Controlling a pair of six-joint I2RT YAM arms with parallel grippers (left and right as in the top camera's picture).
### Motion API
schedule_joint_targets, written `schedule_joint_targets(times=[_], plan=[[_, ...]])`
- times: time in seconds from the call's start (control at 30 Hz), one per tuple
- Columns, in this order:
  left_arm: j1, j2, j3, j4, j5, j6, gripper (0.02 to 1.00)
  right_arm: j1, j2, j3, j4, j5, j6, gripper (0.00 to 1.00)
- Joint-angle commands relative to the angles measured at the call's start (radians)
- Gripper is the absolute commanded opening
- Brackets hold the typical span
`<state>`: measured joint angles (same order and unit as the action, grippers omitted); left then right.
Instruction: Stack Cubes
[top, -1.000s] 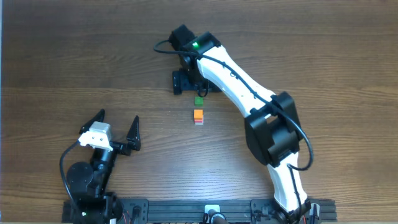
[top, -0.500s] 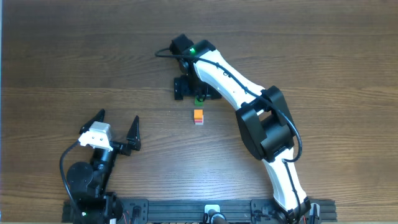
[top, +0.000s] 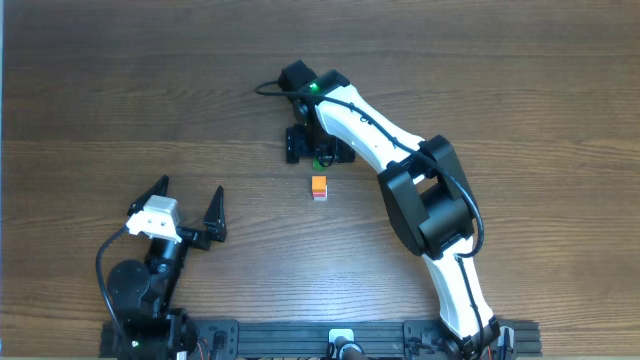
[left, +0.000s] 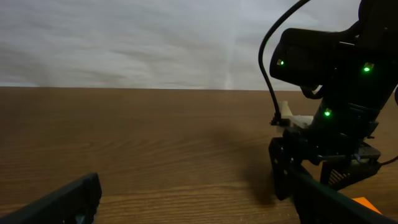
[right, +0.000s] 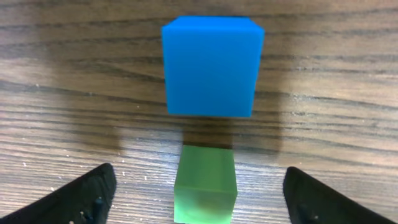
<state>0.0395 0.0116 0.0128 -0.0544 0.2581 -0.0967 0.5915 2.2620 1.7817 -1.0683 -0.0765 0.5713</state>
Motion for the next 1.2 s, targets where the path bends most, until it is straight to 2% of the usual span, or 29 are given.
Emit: schedule_joint_targets(times=[0.03,0.5,0.8,1.03,1.2], plan=[[-0.004,-0.007,-0.007,0.003,0.003,0.014,1.000,-0.003,0.014,-0.005,0.003,-0.004,-0.004,0.816],[-0.004,-0.007,-0.007,0.003,0.003,0.014,1.000,0.019,0.014,-0.005,0.002,0.065,-0.019,0.702],[-0.004,-0.007,-0.007,0.003,0.003,0.014,1.000,0.024,0.014,-0.005,0.002,0.067,-0.019,0.608],[-0.004,-0.007,-0.007,0.003,0.003,0.014,1.000,0.026,0.014,-0.012,0.002,0.067,-0.019,0.590],[-0.004,-0.007,-0.007,0.003,0.003,0.014,1.000,0.029,0.015,-0.012,0.003,0.069,-0.019,0.527]])
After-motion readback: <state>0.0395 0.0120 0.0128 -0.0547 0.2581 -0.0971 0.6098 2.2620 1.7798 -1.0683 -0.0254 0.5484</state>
